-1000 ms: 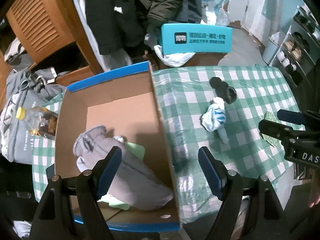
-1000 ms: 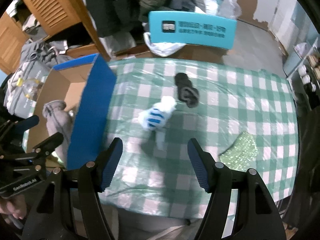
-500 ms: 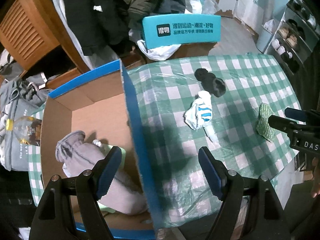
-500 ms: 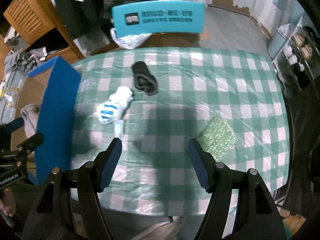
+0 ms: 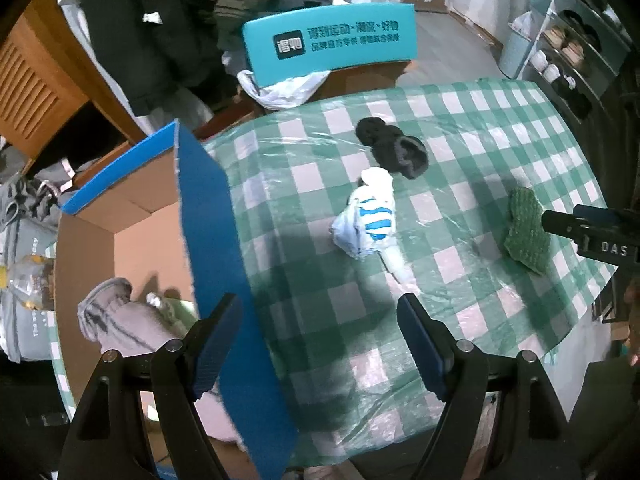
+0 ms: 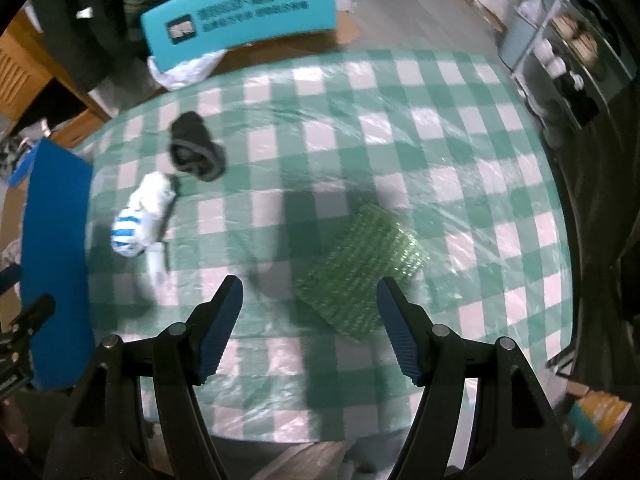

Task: Organize soft objects
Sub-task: 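Move the right tool to the green mesh scrubber while the left tool approaches the striped sock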

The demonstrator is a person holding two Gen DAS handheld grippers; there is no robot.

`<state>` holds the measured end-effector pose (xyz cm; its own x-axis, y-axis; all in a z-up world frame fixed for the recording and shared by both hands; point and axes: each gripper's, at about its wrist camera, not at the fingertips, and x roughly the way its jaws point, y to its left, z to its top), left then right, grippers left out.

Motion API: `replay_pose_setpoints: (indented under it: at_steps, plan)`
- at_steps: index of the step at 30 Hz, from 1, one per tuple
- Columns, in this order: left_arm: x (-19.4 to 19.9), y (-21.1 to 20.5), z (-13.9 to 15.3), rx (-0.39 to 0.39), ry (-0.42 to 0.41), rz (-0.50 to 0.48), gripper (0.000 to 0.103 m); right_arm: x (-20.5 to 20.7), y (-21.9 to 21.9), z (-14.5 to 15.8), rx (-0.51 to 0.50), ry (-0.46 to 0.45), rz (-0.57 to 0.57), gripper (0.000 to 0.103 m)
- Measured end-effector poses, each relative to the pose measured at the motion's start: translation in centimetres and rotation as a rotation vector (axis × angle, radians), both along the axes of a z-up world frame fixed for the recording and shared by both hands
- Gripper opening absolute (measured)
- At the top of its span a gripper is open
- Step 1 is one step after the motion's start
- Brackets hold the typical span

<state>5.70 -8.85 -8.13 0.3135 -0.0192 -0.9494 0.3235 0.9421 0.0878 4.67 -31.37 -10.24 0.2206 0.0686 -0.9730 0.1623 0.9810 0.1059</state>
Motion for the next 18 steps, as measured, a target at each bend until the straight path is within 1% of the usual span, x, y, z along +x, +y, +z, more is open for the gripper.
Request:
replay_pose_setpoints:
  at_steps: [8,13,18]
  plan:
    - [1.2,-1.1,-1.6,-0.019,0.042,-0.001,0.081,0.8,-2.1,-4.1,-0.013,0.089,-0.057,0.069]
    - [2.0,-1.3,-2.8,-0.036,0.071,0.012,0.081,1.4,-3.0,-6.0,-0.007,0.12,-0.097,0.069]
    - [2.8,-1.6,-3.5,-0.044,0.079,0.01,0.081,1.7,-3.6,-7.2,-0.01,0.135,-0.126,0.069]
